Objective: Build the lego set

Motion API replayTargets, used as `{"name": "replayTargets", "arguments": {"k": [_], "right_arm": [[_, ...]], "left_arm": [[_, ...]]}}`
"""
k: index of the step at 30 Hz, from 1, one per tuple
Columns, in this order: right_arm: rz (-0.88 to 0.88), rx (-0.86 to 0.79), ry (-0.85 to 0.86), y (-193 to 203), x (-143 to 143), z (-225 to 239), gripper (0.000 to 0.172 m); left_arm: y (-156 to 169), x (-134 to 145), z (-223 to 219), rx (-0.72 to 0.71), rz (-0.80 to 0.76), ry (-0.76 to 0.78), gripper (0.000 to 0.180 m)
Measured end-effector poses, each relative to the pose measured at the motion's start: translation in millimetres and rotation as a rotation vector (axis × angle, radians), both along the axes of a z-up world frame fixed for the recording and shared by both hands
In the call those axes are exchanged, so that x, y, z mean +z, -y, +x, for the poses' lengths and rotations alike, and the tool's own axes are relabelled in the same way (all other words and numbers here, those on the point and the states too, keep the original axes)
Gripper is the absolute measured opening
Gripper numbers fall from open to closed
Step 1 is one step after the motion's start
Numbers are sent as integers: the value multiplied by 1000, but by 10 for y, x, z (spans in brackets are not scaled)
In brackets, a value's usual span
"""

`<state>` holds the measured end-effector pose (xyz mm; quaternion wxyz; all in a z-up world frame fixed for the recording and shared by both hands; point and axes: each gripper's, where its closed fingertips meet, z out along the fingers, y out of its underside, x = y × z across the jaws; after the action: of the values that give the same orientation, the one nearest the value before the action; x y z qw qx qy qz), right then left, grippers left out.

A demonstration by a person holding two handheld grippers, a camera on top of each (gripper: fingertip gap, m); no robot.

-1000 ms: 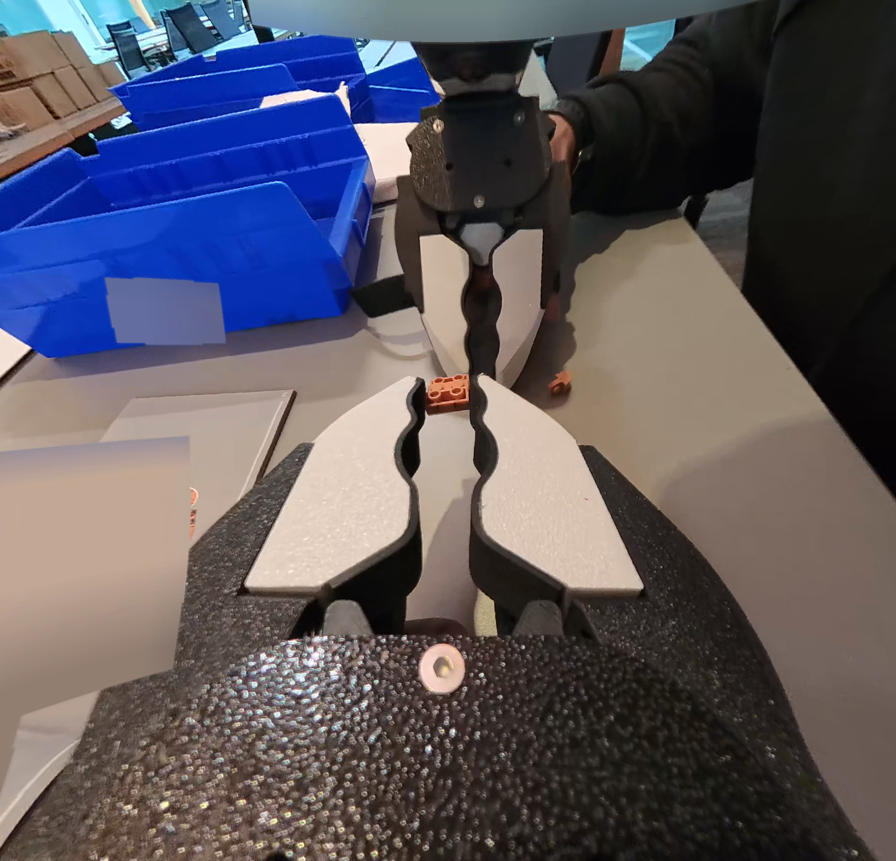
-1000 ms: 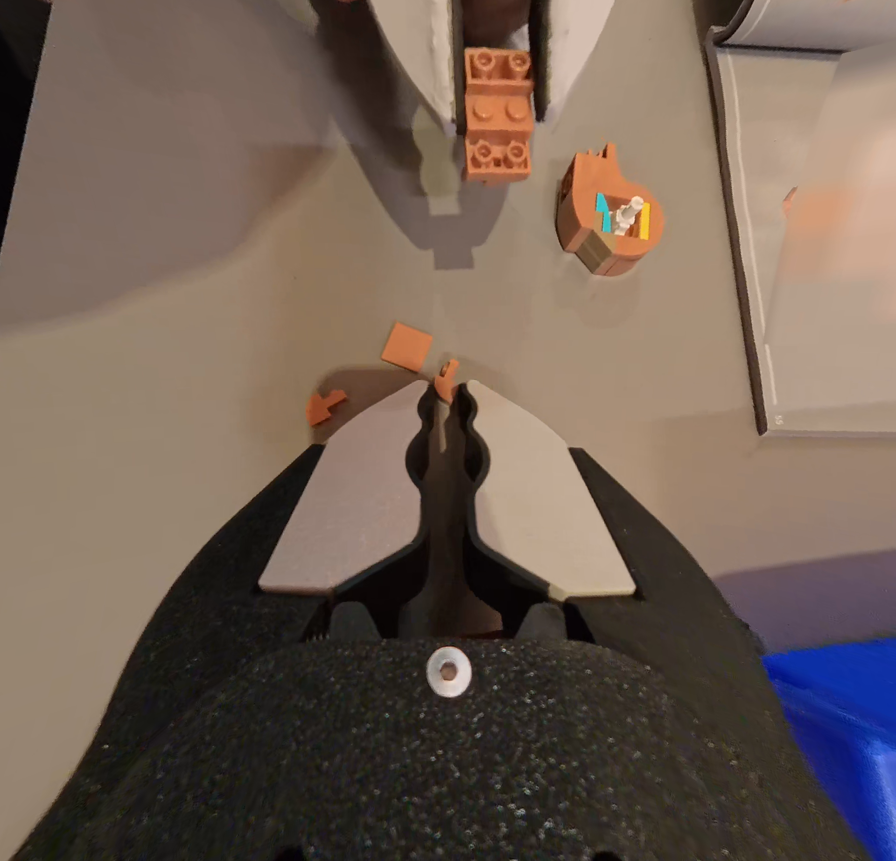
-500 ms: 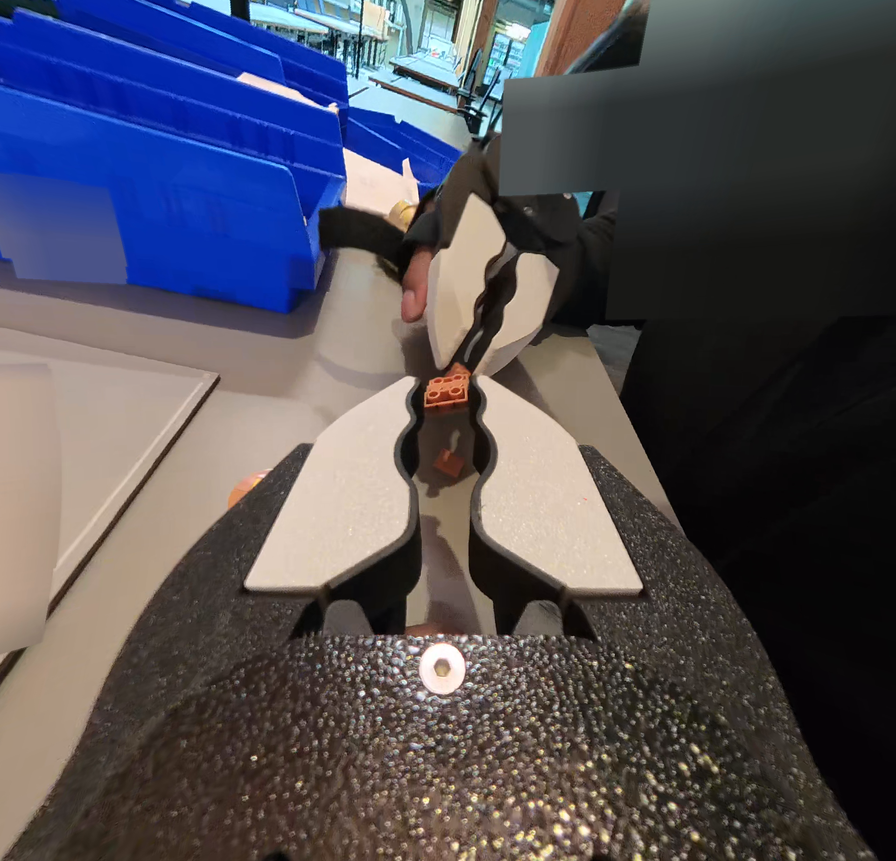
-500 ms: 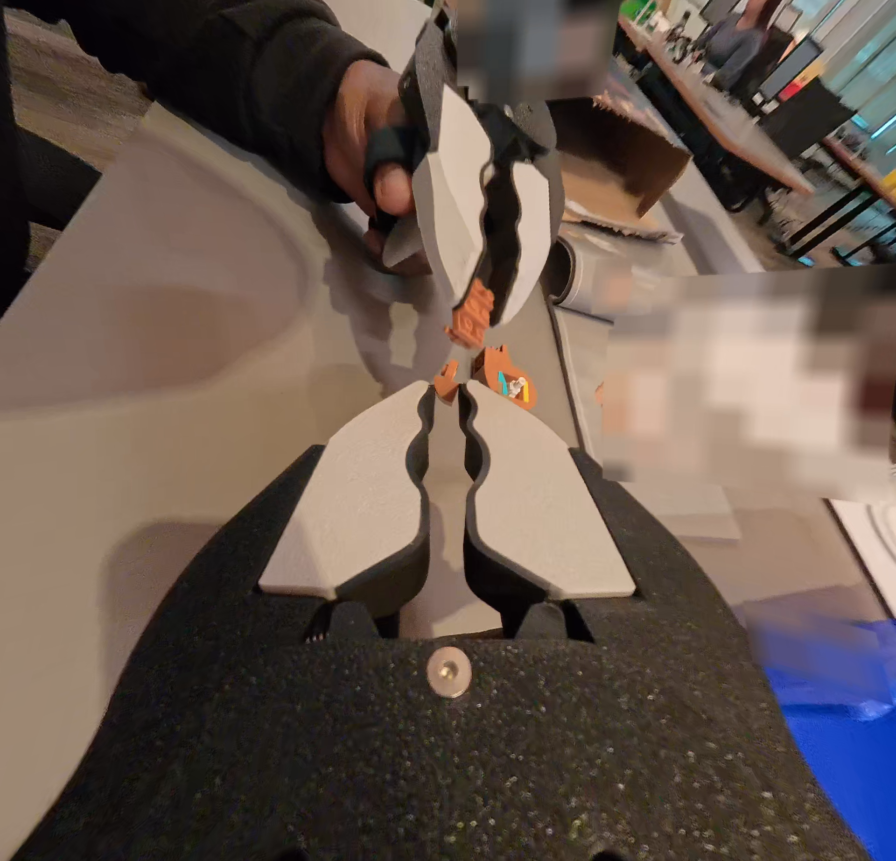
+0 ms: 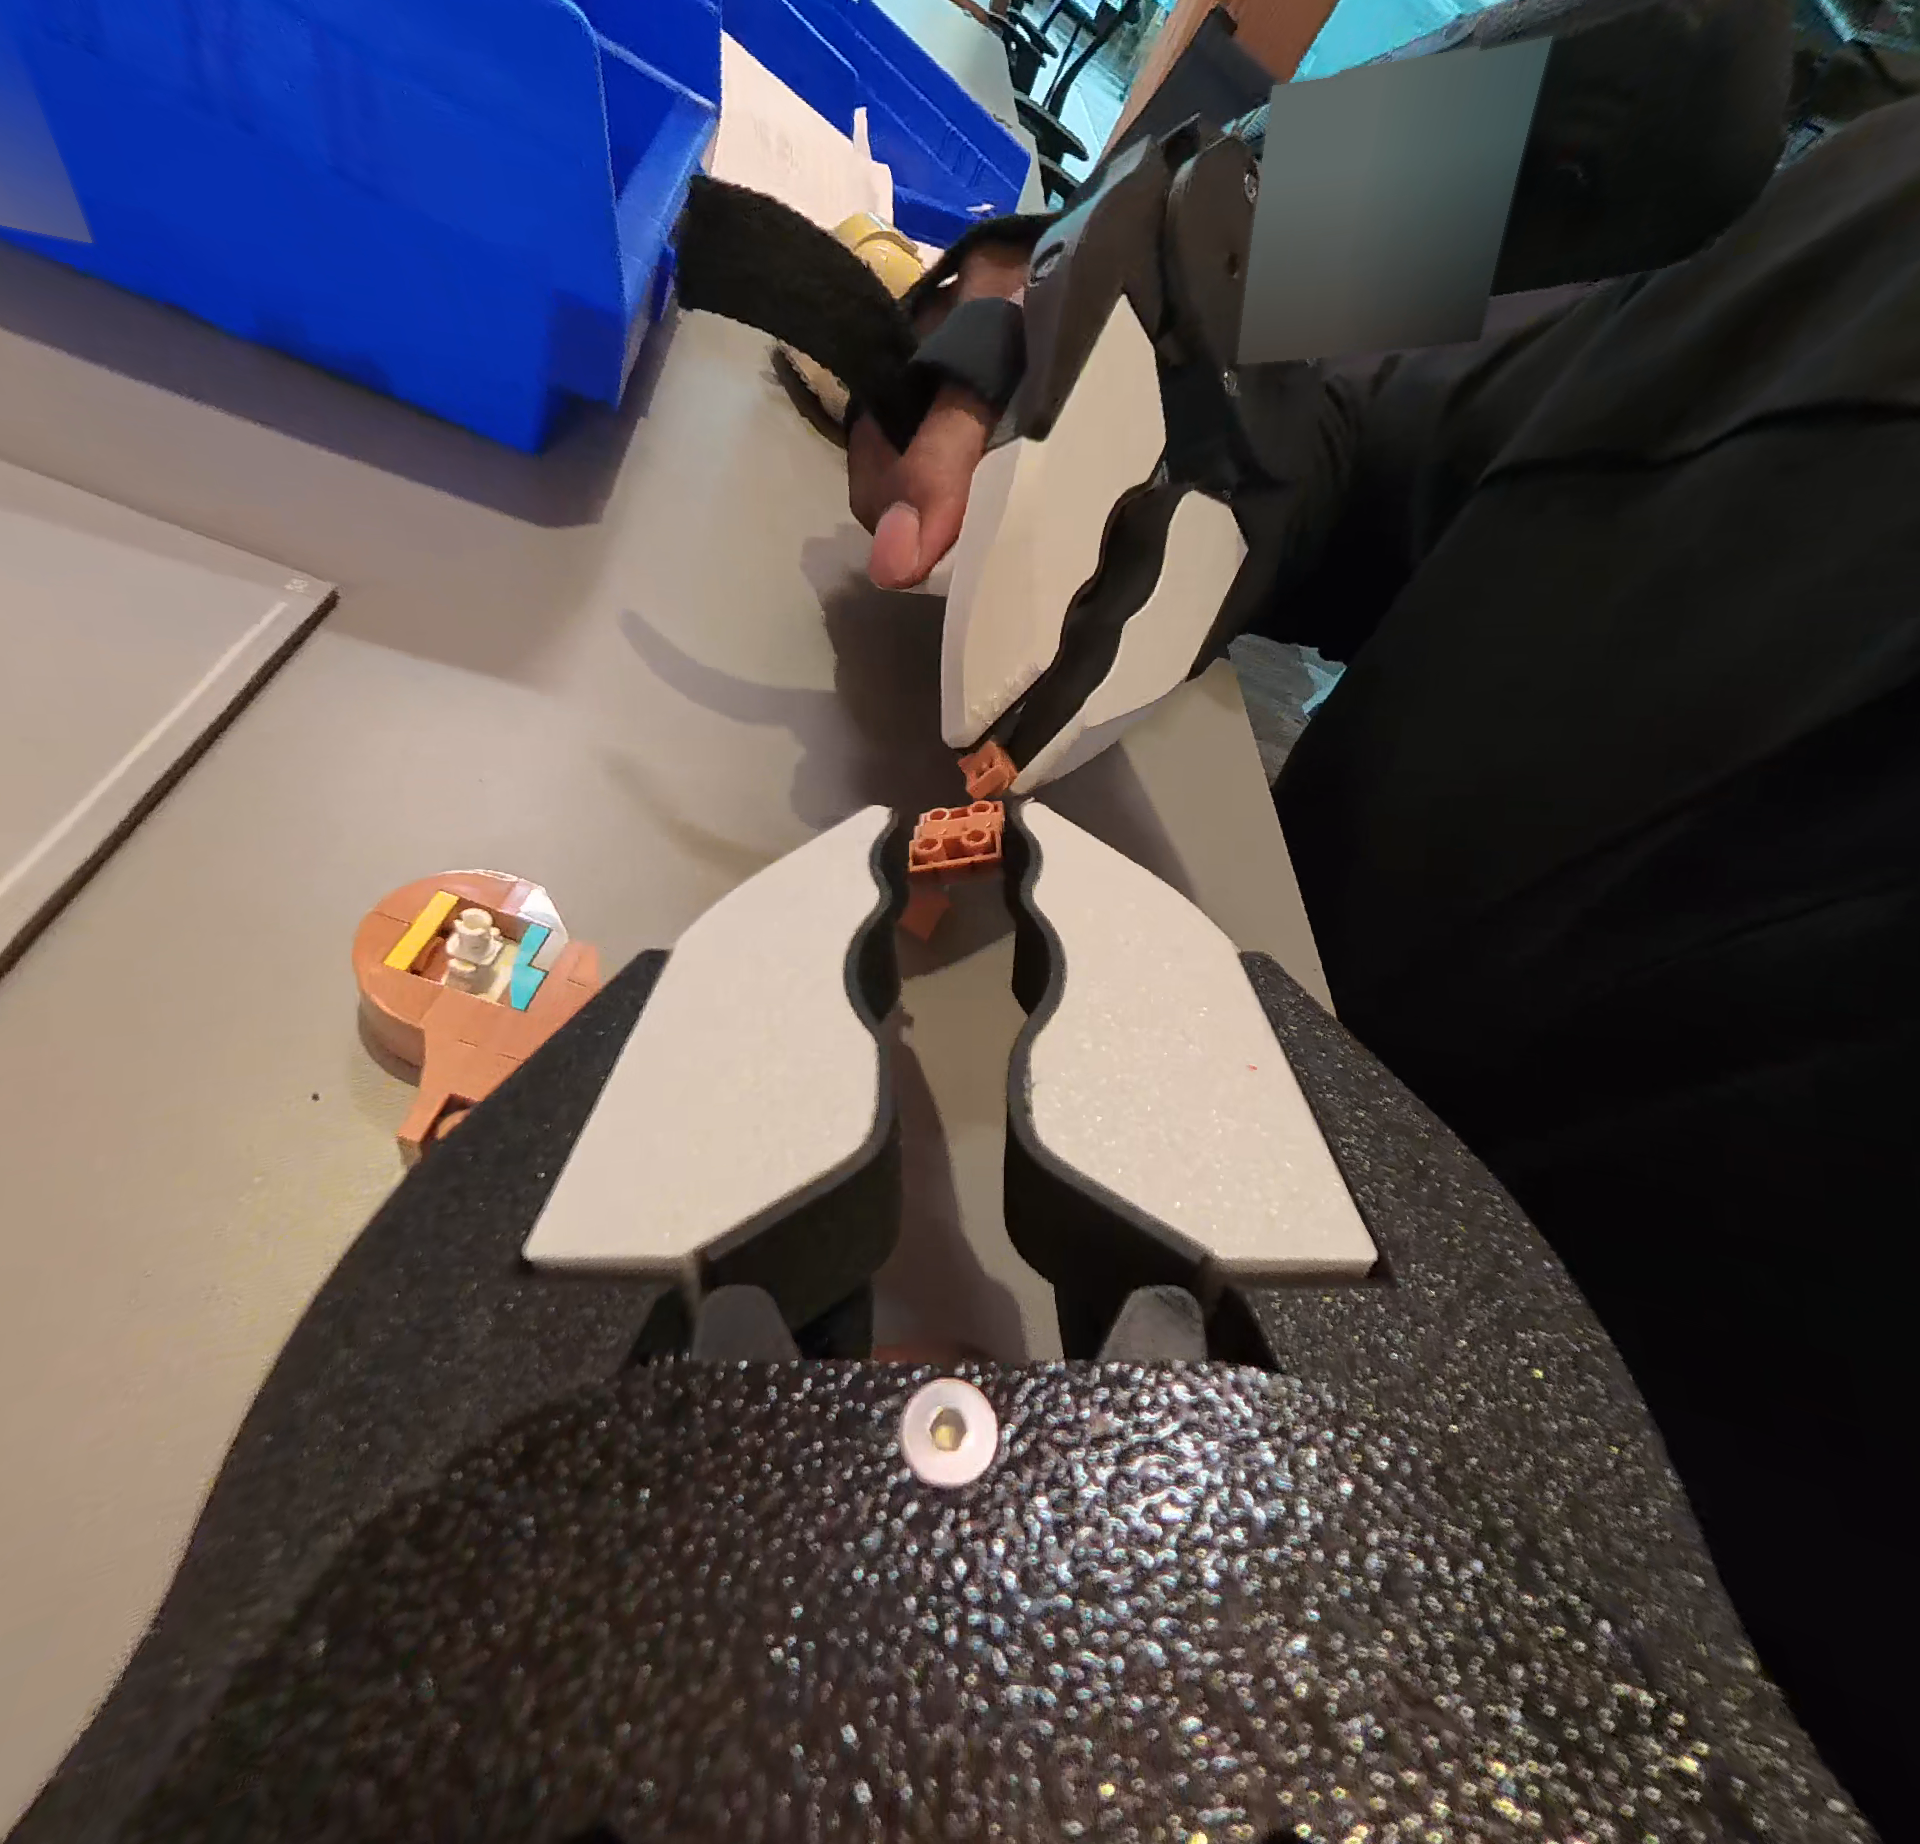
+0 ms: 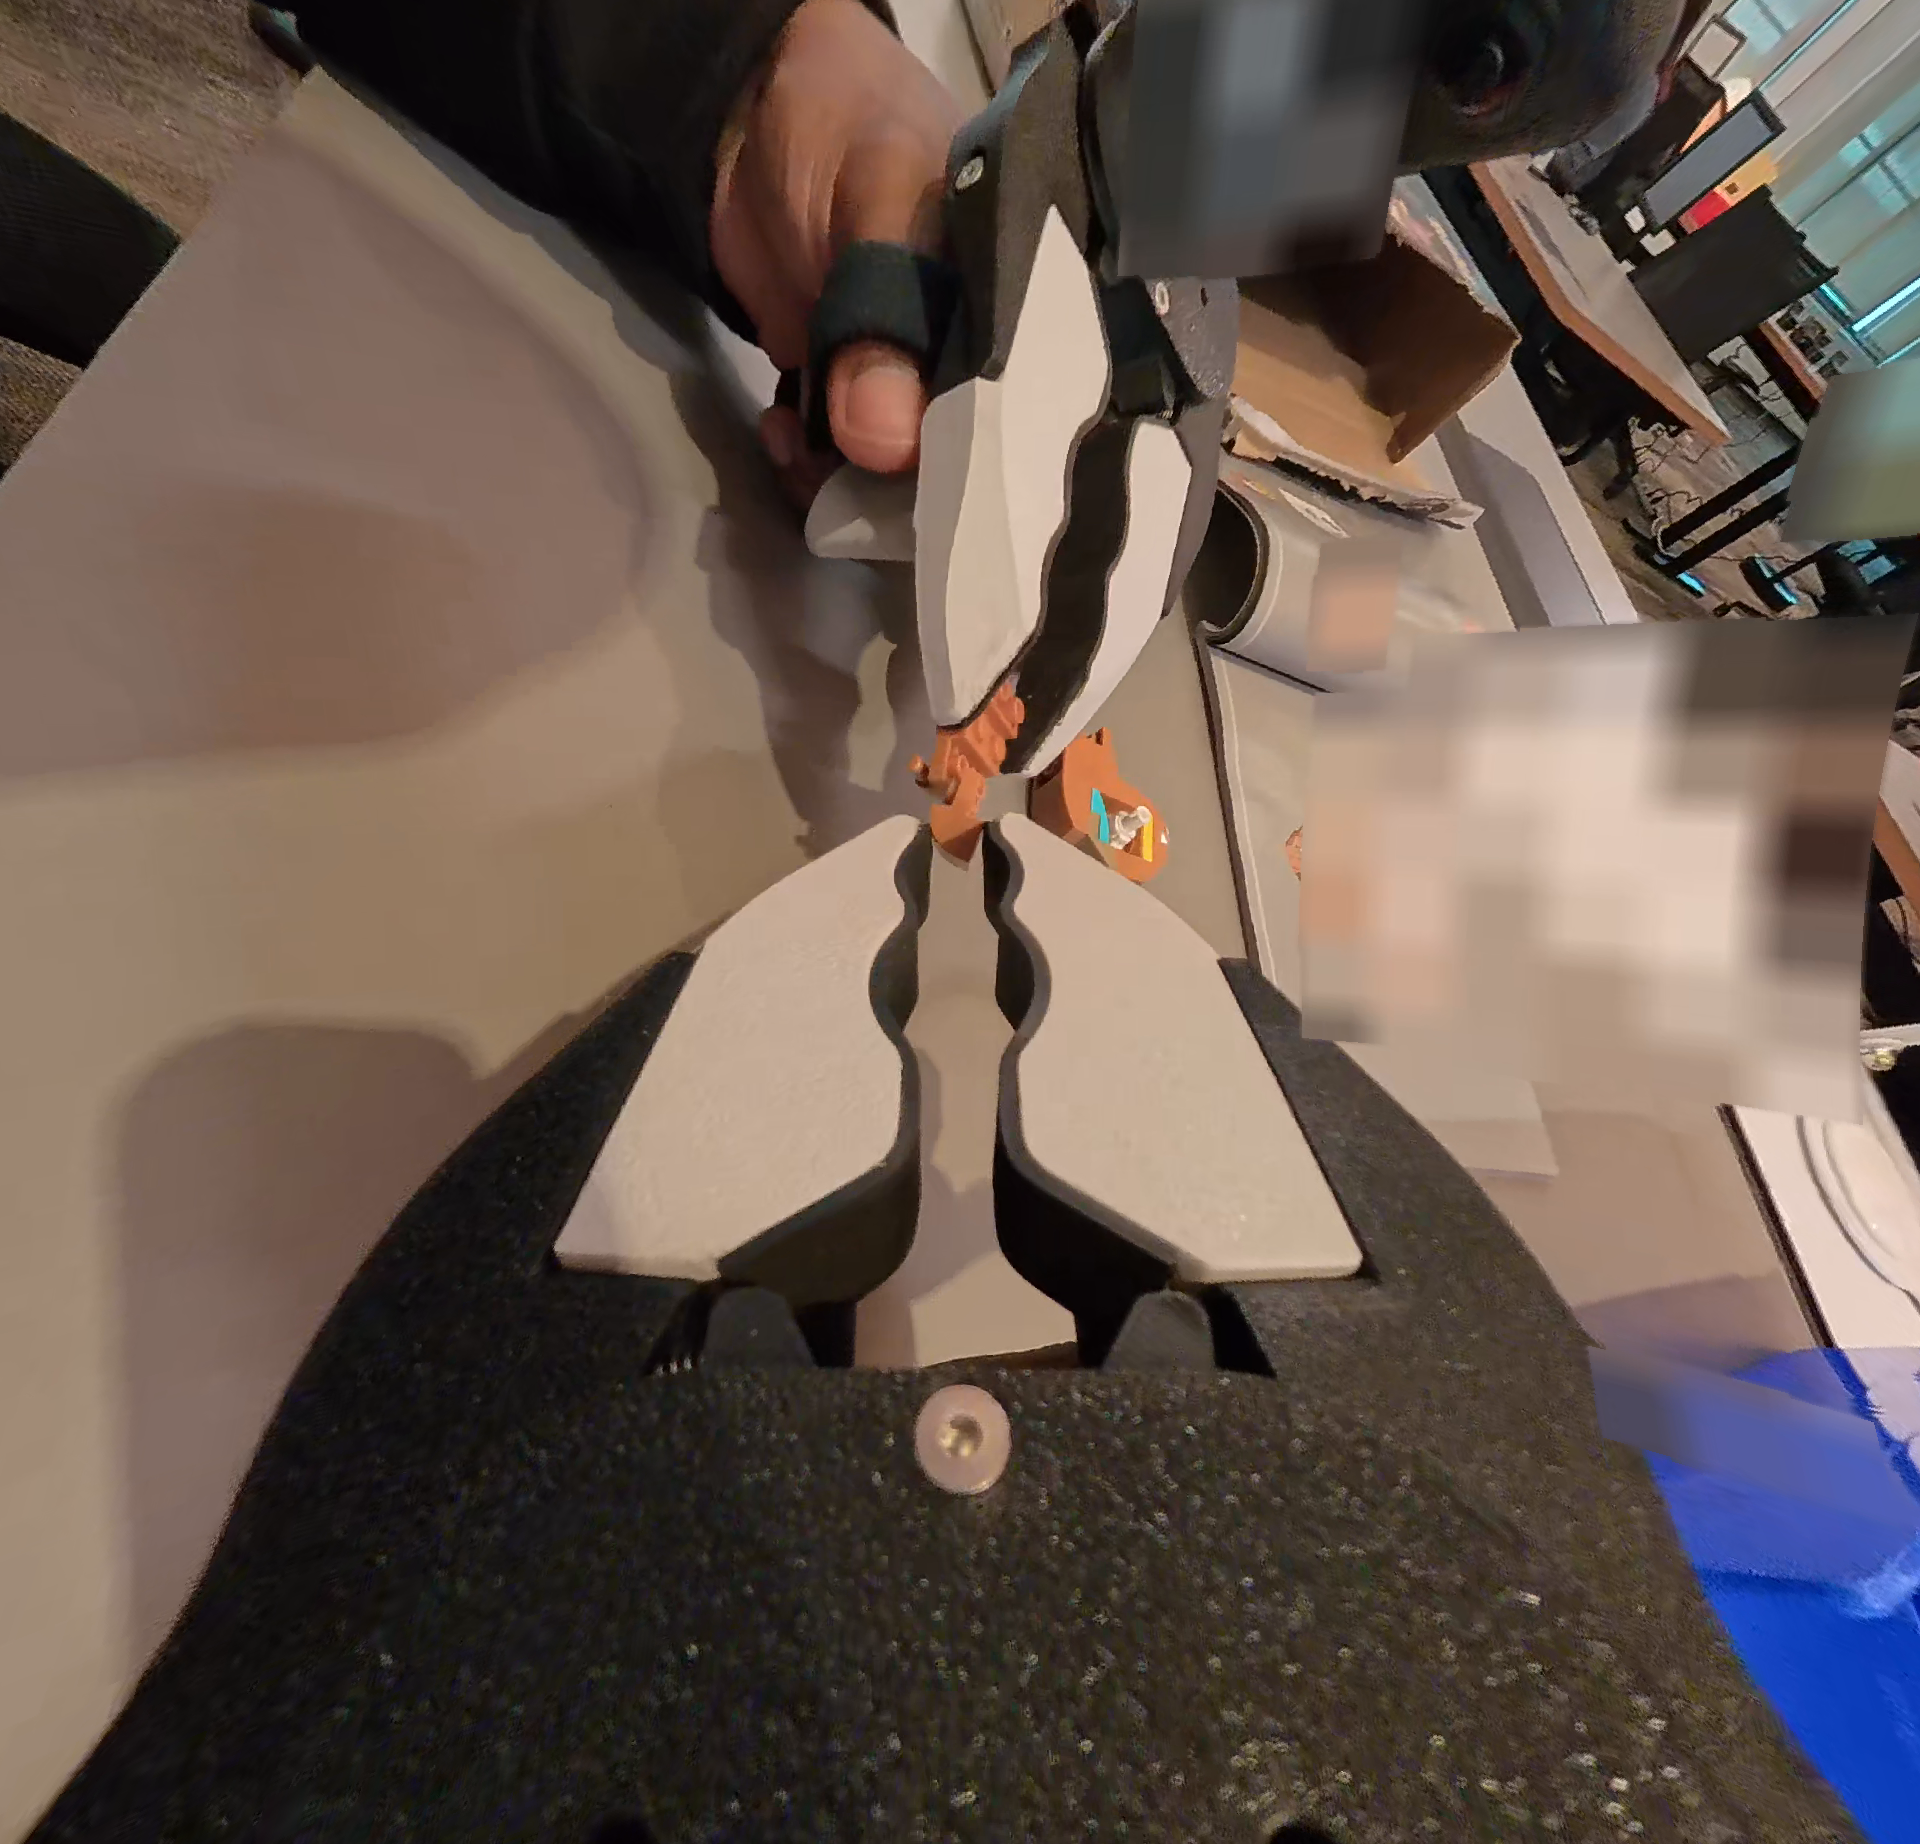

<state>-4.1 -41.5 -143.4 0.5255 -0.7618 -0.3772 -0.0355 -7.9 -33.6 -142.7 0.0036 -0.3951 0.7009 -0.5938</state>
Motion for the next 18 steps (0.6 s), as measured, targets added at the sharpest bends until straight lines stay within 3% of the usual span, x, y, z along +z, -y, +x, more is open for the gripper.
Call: {"name": "replayTargets", "arguments": {"k": [18], "right_arm": [[22, -4, 71, -18, -32, -35, 9]], "left_arm": [[32, -57, -19, -13, 7, -49, 17]]}}
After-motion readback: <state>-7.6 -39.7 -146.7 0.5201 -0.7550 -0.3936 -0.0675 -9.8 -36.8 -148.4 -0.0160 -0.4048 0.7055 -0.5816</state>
